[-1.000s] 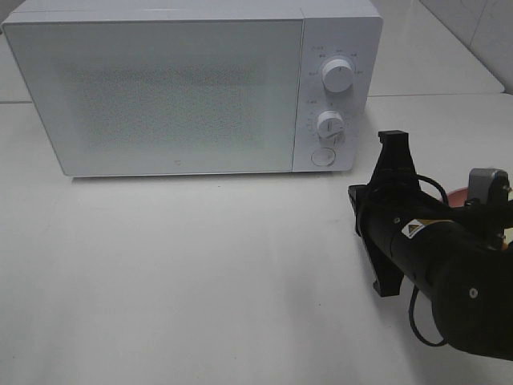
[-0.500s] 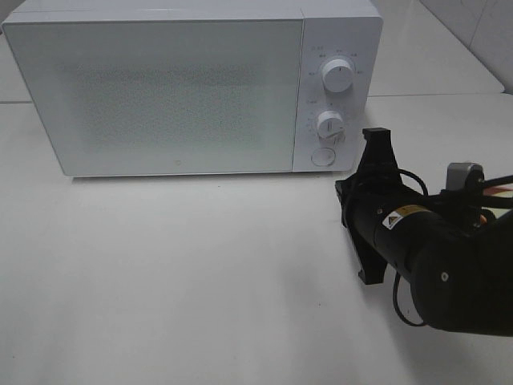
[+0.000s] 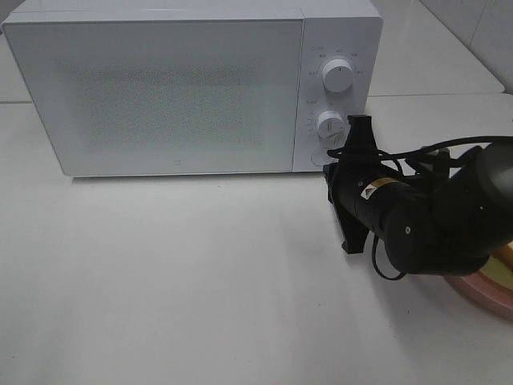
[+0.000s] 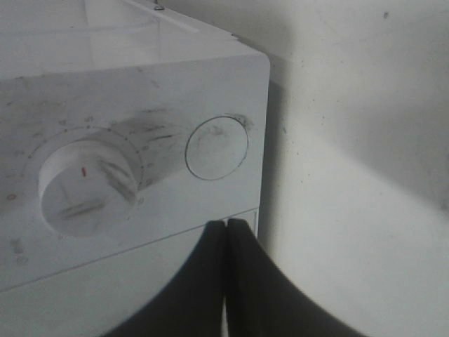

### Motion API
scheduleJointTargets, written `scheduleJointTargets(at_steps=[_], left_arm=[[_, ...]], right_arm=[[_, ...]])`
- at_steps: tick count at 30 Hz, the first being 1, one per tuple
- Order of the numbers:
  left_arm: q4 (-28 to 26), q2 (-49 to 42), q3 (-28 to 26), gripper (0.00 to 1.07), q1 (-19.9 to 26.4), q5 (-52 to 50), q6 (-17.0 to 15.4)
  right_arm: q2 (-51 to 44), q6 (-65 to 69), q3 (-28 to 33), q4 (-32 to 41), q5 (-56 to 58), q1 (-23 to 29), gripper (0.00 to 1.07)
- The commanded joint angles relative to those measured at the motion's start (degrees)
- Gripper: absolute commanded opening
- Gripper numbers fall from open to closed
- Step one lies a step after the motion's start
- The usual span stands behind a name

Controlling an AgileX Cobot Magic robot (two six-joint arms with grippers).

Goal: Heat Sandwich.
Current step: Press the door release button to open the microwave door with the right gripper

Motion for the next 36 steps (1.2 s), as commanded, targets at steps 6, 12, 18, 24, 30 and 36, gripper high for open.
scheduleJointTargets(at_steps=[6, 12, 18, 24, 30, 36], left_arm=[[-0.57, -1.20, -0.06, 1.00, -0.34, -0.80, 0.11], [-0.57, -1.20, -0.06, 1.00, -0.34, -0.80, 0.11], [-0.57, -0.92, -0.06, 1.00, -0.34, -0.80, 0.11], [-0.57, -0.86, -0.06, 1.00, -0.34, -0.80, 0.11], [-0.52, -0.86, -0.06, 1.00, -0.34, -0.80, 0.11], [-0.52, -0.86, -0.06, 1.00, -0.34, -0.80, 0.11]], right_arm=[[2.75, 0.34, -5.27, -3.95, 2.92, -3.50, 0.00], [5.27, 0.92, -9.22, -6.13, 5.16, -5.79, 0.00], [7.56, 0.97, -11.63, -6.25, 5.44, -6.13, 0.00], [9.80, 1.03, -14.09, -6.25, 5.16, -6.82, 0.00], [10.89, 0.34, -15.99, -4.98, 2.06, -7.51, 0.00], [10.89, -1.89, -17.25, -4.07, -3.27, -7.51, 0.00]])
